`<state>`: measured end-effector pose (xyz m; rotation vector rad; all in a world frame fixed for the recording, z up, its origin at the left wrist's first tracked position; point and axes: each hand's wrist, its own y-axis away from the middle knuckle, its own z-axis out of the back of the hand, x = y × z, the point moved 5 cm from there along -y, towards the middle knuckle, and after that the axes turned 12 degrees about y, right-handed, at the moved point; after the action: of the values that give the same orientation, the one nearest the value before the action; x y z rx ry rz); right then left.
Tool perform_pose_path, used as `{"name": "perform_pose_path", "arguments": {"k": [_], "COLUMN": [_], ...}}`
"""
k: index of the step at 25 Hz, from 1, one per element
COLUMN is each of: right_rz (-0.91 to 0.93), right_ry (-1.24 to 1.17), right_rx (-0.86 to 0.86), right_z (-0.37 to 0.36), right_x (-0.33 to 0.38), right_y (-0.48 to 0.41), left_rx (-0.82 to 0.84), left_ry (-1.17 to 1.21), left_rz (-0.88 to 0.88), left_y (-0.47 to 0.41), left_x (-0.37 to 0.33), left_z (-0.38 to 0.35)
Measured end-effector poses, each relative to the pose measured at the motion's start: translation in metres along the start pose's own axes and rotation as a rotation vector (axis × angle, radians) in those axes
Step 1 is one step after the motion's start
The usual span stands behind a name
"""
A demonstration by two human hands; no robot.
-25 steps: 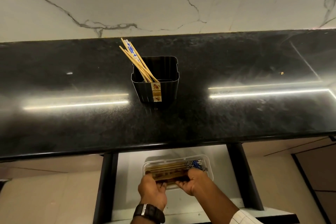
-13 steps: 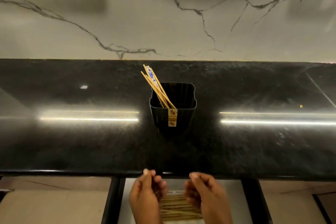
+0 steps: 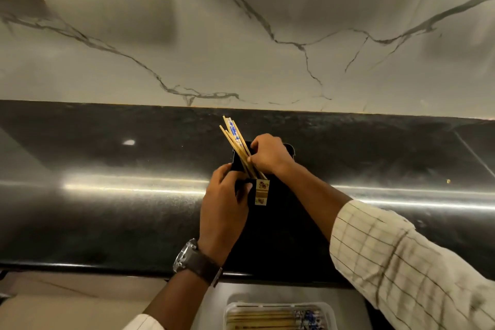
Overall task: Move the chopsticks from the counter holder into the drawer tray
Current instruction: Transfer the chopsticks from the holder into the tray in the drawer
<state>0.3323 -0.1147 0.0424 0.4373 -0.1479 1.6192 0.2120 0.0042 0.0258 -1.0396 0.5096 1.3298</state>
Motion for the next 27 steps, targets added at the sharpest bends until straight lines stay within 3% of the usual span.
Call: {"name": "perform_pose_path", "arguments": {"k": [3, 12, 16, 20, 22, 25, 27], "right_rz": [0.012, 0.03, 0.055, 0.163, 0.164, 0.104, 0.063], "right_ry": [-0.006, -0.09, -0.367, -0.732, -0.965, -1.155, -1.177], "right_rx": [0.062, -0.134, -0.424, -0.739, -0.579, -0.181, -0.098], "right_z": [-0.012, -0.01, 0.021, 0.085, 0.098, 0.082, 0.067], "right_x": [0.006, -0.005, -0.006, -0.002, -0.005, -0.011, -0.02], "right_y": [-0.011, -0.008, 0.017, 0.093, 0.128, 0.168, 0.187], "left_rx": [-0.006, 0.004, 0.005, -0.191, -0.193, 0.122, 0.257], "left_ry": [-0.002, -0.003, 0.044, 0.181, 0.333, 0.641, 0.688], "left_rz": [-0.061, -0.071, -0.015, -0.008, -0.032, 0.117, 0.244], "left_y": [0.0, -0.001, -0.001, 0.009, 0.016, 0.032, 0.052], "left_x": [0.001, 0.005, 0.003, -0.026, -0.051, -0.087, -0.098], "left_z": [0.001, 0.0, 0.002, 0.023, 0.032, 0.028, 0.021]}}
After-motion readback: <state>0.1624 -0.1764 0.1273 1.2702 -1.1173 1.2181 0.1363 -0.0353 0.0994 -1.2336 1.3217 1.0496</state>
